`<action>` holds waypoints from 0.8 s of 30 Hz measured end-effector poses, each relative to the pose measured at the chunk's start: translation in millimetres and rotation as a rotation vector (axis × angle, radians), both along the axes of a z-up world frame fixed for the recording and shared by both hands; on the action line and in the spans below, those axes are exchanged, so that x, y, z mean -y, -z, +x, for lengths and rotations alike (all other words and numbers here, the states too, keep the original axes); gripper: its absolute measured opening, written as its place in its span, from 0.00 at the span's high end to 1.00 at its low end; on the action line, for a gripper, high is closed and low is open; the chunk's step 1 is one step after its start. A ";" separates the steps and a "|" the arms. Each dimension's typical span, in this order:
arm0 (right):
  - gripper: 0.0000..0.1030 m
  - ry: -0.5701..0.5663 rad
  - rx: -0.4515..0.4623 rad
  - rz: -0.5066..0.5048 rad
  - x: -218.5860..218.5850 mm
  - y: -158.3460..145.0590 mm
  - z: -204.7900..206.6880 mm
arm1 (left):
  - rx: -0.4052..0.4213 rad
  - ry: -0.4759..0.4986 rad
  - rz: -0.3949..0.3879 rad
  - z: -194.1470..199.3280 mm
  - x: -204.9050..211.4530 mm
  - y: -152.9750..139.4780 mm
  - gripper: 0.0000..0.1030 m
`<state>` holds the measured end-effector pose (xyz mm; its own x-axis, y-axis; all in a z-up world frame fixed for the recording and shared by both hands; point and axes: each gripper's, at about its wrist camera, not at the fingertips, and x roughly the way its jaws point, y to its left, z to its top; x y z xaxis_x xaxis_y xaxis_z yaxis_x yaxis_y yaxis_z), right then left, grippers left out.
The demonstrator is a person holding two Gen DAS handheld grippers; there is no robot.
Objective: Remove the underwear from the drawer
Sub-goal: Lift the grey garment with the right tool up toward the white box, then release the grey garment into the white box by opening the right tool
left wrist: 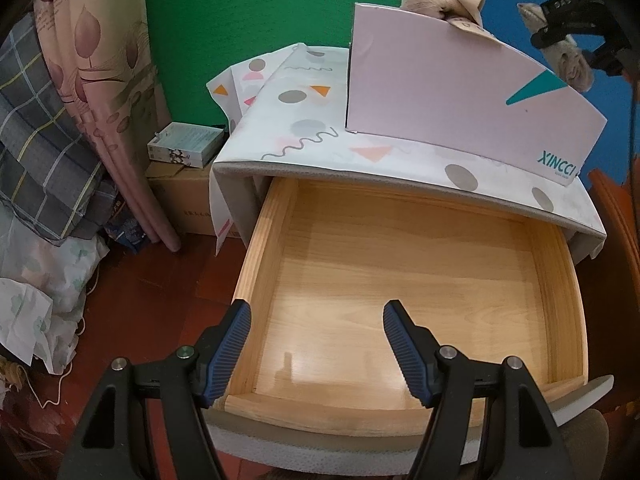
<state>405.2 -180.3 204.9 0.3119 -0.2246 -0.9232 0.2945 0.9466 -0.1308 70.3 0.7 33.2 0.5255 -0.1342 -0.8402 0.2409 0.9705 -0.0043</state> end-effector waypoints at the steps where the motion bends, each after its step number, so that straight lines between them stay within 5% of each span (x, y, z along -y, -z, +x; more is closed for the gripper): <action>1: 0.54 0.003 -0.007 0.004 1.5 3.6 2.1 | 0.000 -0.002 -0.002 0.1 -0.3 0.1 0.31; 16: 0.49 -0.015 -0.067 -0.013 -0.5 43.5 8.4 | -0.006 -0.014 -0.014 2.3 -2.4 0.6 0.31; 24: 0.30 -0.044 -0.052 -0.006 -10.3 37.2 1.8 | -0.006 -0.014 -0.013 1.8 -2.4 1.2 0.31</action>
